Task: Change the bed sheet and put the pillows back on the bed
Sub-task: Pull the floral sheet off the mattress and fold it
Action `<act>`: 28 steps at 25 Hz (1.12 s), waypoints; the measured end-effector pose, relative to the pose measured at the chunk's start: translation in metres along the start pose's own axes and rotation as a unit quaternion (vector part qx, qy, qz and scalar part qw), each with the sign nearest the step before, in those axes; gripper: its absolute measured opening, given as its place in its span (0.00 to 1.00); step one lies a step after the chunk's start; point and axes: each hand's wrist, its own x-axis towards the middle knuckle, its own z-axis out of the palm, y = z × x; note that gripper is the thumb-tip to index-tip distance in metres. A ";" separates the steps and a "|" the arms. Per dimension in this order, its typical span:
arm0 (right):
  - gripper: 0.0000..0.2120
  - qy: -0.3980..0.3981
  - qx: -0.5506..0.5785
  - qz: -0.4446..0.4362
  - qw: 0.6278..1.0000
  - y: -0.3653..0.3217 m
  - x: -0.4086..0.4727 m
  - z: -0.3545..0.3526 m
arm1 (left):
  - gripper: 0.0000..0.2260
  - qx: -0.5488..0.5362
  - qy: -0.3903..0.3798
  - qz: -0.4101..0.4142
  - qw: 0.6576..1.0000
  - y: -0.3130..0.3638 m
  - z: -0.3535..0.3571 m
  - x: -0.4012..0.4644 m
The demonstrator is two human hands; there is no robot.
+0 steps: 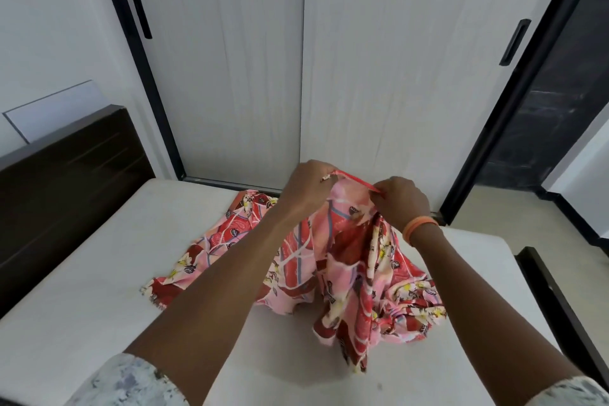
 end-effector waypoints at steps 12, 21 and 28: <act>0.07 -0.164 0.338 0.241 0.895 0.061 -0.008 0.025 | 0.09 0.003 0.184 -0.173 0.968 -0.022 -0.029 0.009; 0.10 -0.304 0.457 0.150 0.823 0.009 -0.001 -0.014 | 0.26 -0.140 -0.077 -0.078 0.984 0.006 0.048 -0.038; 0.05 -0.192 0.335 0.060 0.920 0.005 0.001 -0.001 | 0.09 0.015 0.011 -0.082 0.996 -0.006 0.039 -0.035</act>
